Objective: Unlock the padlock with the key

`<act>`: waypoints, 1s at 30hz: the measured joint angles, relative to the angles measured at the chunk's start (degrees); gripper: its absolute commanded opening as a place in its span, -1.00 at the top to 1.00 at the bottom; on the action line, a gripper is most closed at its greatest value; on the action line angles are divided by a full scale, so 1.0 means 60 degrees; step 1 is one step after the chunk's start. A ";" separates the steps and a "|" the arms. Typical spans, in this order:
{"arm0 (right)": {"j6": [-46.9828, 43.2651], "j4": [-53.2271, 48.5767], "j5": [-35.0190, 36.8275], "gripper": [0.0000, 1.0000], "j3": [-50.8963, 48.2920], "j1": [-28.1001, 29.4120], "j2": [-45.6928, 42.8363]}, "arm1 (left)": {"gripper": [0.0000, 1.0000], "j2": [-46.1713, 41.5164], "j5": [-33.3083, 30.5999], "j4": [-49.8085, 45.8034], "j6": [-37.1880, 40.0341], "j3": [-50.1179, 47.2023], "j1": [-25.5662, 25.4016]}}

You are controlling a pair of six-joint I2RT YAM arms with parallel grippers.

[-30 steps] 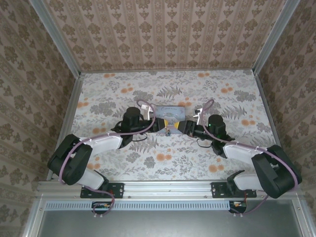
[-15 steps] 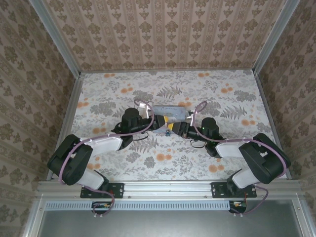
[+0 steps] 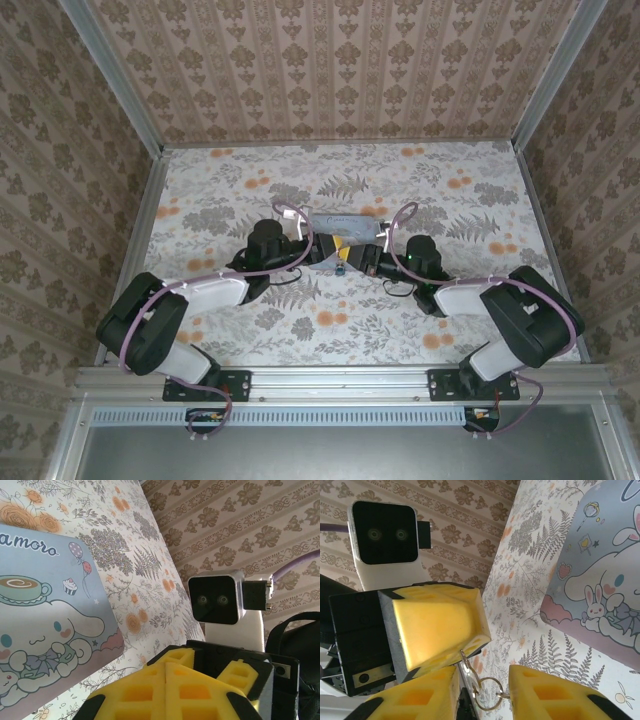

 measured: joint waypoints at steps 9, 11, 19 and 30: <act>0.0007 0.0211 -0.0106 0.53 0.0004 0.0025 0.0146 | 1.00 0.0000 -0.0044 -0.0004 0.0000 0.0004 -0.0018; 0.0007 0.0226 -0.0142 0.53 0.0022 0.0047 0.0175 | 1.00 0.0000 -0.0069 -0.0004 0.0000 0.0004 -0.0055; 0.0040 0.0430 -0.0295 0.90 0.0146 0.0062 0.0357 | 1.00 0.0091 -0.0160 -0.0004 0.0000 0.0022 -0.0062; -0.0339 0.0149 -0.0576 1.00 0.0142 -0.0087 0.0474 | 0.13 0.0087 -0.0404 -0.0175 -0.0488 0.0011 0.0015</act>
